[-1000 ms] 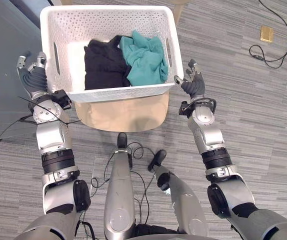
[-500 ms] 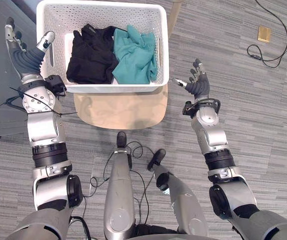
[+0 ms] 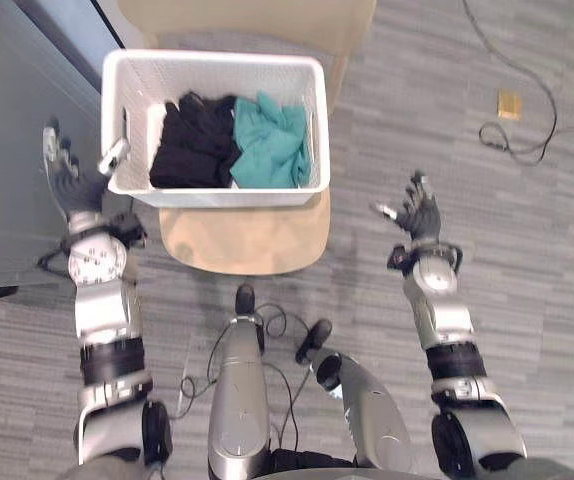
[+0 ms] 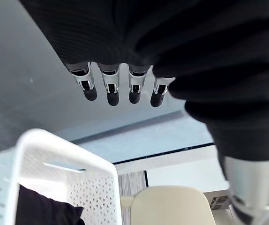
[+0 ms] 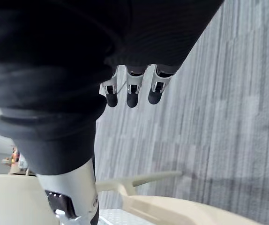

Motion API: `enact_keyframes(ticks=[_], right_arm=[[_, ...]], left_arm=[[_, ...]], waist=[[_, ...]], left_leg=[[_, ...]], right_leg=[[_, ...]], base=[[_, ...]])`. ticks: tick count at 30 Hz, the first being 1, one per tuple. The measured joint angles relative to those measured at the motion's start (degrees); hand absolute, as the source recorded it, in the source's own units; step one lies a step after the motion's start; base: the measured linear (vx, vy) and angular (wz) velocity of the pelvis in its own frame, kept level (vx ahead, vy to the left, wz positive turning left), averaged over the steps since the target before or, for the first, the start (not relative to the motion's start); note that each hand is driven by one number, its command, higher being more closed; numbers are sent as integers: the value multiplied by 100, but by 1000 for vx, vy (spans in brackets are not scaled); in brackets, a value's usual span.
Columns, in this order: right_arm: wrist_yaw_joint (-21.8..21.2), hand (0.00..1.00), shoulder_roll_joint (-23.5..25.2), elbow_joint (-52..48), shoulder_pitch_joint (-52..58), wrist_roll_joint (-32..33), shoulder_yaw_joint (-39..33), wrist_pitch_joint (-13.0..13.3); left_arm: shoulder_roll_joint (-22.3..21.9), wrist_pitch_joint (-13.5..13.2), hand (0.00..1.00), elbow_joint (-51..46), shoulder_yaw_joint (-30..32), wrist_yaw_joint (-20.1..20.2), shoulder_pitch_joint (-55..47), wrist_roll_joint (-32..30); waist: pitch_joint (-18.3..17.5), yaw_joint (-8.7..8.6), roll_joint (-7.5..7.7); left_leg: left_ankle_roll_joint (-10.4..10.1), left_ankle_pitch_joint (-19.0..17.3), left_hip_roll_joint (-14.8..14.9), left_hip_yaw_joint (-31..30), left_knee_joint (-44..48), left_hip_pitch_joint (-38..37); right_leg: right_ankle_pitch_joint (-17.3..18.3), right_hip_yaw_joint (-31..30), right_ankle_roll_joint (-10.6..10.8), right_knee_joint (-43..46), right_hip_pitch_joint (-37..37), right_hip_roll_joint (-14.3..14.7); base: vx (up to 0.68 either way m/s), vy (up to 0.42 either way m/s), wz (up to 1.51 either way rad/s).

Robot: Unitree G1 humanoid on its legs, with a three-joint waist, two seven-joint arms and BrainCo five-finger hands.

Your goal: Pick up the laundry basket with both hands and put the clothes into the washing machine.

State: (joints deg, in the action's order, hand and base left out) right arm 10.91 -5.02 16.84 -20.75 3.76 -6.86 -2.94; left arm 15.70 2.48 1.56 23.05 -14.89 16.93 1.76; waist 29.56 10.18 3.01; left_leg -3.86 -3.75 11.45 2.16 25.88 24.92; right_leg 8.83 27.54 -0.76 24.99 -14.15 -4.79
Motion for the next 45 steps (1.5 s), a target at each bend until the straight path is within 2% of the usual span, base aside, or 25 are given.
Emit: enact_keyframes(ticks=[3, 5, 8, 10, 11, 12, 13, 15, 17, 18, 19, 23, 24, 25, 28, 29, 32, 34, 36, 37, 38, 40, 42, 44, 45], right_arm=[[-138, 0, -132, 247, 659, -261, -27, 5], [-222, 0, -262, 655, 1035, -628, -209, 27], [-229, 0, -403, 1251, 1563, -728, -558, 31], [-235, 0, -338, 1528, 1948, -888, -799, 33], [-245, 0, -279, 1635, 2184, -924, -952, 6], [-257, 0, -218, 1638, 2410, -1000, -993, 4], [-332, 0, -91, 1740, 2809, -1089, -1066, 25], [-378, 0, 6, 2087, 3192, -1110, -1190, 38], [-402, 0, 133, 2603, 3435, -1103, -1408, 0], [-464, 0, 249, 2808, 3495, -1073, -1560, -24], [-521, 0, 398, 2973, 3515, -1031, -1637, -52], [-527, 0, 499, 2965, 3539, -994, -1871, -99], [-521, 0, 454, 2967, 3544, -996, -1755, -109], [-531, 0, 410, 2955, 3503, -995, -1674, -123], [-590, 0, 320, 2946, 3465, -1068, -1402, -130], [-585, 0, 321, 2933, 3407, -1114, -1250, -142], [-566, 0, 283, 2801, 3348, -1126, -789, -143], [-552, 0, 150, 2651, 3336, -1102, -541, -141], [-568, 0, 108, 2538, 3057, -989, 101, -91], [-561, 0, 117, 2525, 2719, -869, 408, -27], [-564, 0, 131, 2520, 2593, -821, 565, 1], [-560, 0, 147, 2388, 2276, -642, 988, 103], [-561, 0, 137, 2264, 2108, -605, 1127, 174], [-558, 0, 137, 2122, 2032, -597, 1138, 212], [-554, 0, 134, 2052, 2035, -584, 1144, 217]], left_arm=[[-263, -95, 0, 1, -66, 220, -1016, 118], [-420, -140, 0, 75, -242, 383, -1692, 280], [-657, -171, 0, 359, -488, 518, -2125, 410], [-886, -169, 0, 425, -567, 644, -2402, 442], [-1058, -171, 0, 517, -576, 757, -2610, 439], [-1190, -167, 0, 593, -574, 838, -2758, 438], [-1405, -167, 0, 722, -619, 953, -3068, 437], [-1566, -163, 0, 994, -813, 1081, -3238, 436], [-1739, -157, 0, 1304, -1002, 1247, -3341, 440], [-1870, -151, 0, 1467, -1038, 1307, -3335, 451], [-1881, -145, 0, 1601, -1151, 1362, -3279, 484], [-1891, -102, 0, 1992, -1220, 1354, -3075, 473], [-1852, -104, 0, 2001, -1198, 1343, -3091, 453], [-1839, -110, 0, 2005, -1132, 1332, -3130, 426], [-1777, -109, 0, 2130, -1119, 1319, -3215, 420], [-1766, -111, 0, 2131, -1119, 1320, -3312, 424], [-1794, -116, 0, 2129, -1114, 1283, -3322, 442], [-1907, -105, 0, 2141, -1139, 1196, -3339, 456], [-1920, -142, 0, 2141, -1061, 1125, -3437, 502], [-1919, -160, 0, 2200, -1064, 1075, -3426, 565], [-1920, -165, 0, 2221, -1045, 1061, -3453, 623], [-1947, -191, 0, 2366, -908, 927, -3500, 824], [-1931, -199, 0, 2400, -883, 823, -3503, 960], [-1933, -238, 0, 2418, -890, 785, -3547, 990], [-1931, -241, 0, 2490, -890, 744, -3547, 990]], waist=[[-6, -8, 18], [-104, -22, 159], [-262, -44, 221], [-481, -91, 252], [-574, -182, 214], [-648, -245, 196], [-881, -347, 168], [-1175, -349, 87], [-1421, -487, -32], [-1531, -621, -79], [-1547, -669, -114], [-1544, -616, -114], [-1567, -621, -130], [-1641, -605, -140], [-1655, -614, -114], [-1709, -599, -34], [-1853, -531, 170], [-1922, -442, -45], [-2038, -271, -82], [-2012, -281, -188], [-2004, -271, -176], [-1985, -265, -357], [-1982, -249, -443], [-1969, -297, -438], [-1927, -301, -409]], left_leg=[[-33, -12, -193, -158, -35, -362], [-123, 303, -440, -349, -489, -516], [-263, 745, -579, -703, -1190, -587], [-223, 704, -470, -490, -898, -388], [79, 403, -309, -337, 47, -283], [157, -5, -116, -207, 704, -354], [42, -370, 224, -159, 1401, -661], [-194, -532, 529, -269, 1795, -1118], [-333, -492, 651, -468, 1547, -1745], [-905, -744, 578, -474, 799, -2146], [-1003, -1126, 422, -146, 190, -2418], [-722, -1435, 7, 319, 40, -2407], [-612, -1473, -75, 460, 132, -2301], [-264, -1442, -117, 665, 116, -2249], [-78, -1333, -118, 916, 112, -2318], [15, -1251, -154, 998, 112, -2264], [38, -1059, -268, 1064, 186, -1928], [22, -888, -225, 943, 234, -1644], [55, -416, -259, 934, -281, -1557], [19, -231, -254, 836, -454, -1430], [27, -104, -269, 758, -610, -1389], [-217, 360, -362, 335, -1086, -1333], [-448, 463, -314, 424, -1403, -1185], [-412, 446, -176, 933, -1181, -936], [-237, 370, -138, 1053, -819, -850]], right_leg=[[419, 72, 16, 422, 279, -191], [612, 174, 24, 576, 301, -347], [715, 533, -36, 693, 263, -497], [605, 861, -215, 611, 257, -629], [529, 1016, -328, 588, 344, -674], [502, 1062, -370, 586, 449, -695], [446, 1052, -362, 587, 550, -720], [387, 975, -268, 589, 590, -749], [296, 915, -124, 712, 539, -913], [219, 863, -17, 882, 348, -1136], [-44, 750, 51, 884, 110, -1332], [-777, 375, 266, 314, -25, -1528], [-904, 331, 209, -151, 73, -1495], [-795, 283, 192, -309, 62, -1466], [-367, -39, 408, 1477, -108, -1509], [51, -351, 641, 2443, -43, -1393], [818, -1108, 1165, 2546, 357, -908], [1009, -1387, 1093, 1839, 463, -479], [1233, -1594, 644, 726, 693, -182], [1123, -1497, 504, 528, 639, -108], [1073, -1429, 493, 448, 600, -85], [907, -1019, 441, 232, 582, -74], [715, -613, 339, -44, 610, -121], [473, -169, 159, -246, 590, -230], [380, 46, 71, -266, 609, -354]], base=[[-66, -93, 45], [-72, -119, 75], [-74, -138, 90], [-65, -32, 54], [-39, 3, 36], [-57, 60, 21], [-53, 95, -2], [-45, 175, -10], [-64, 316, 8], [-142, 406, 14], [-233, 511, 9], [-295, 377, -20], [-381, 297, -42], [-371, 272, -47], [-341, 171, -48], [-203, -28, -31], [-280, -182, -16], [-249, -127, 5], [-260, -142, 1], [-289, -162, 25], [-287, -116, 54], [-276, -92, 85], [-195, -15, 116], [-112, 50, 124], [-112, 131, 103]])
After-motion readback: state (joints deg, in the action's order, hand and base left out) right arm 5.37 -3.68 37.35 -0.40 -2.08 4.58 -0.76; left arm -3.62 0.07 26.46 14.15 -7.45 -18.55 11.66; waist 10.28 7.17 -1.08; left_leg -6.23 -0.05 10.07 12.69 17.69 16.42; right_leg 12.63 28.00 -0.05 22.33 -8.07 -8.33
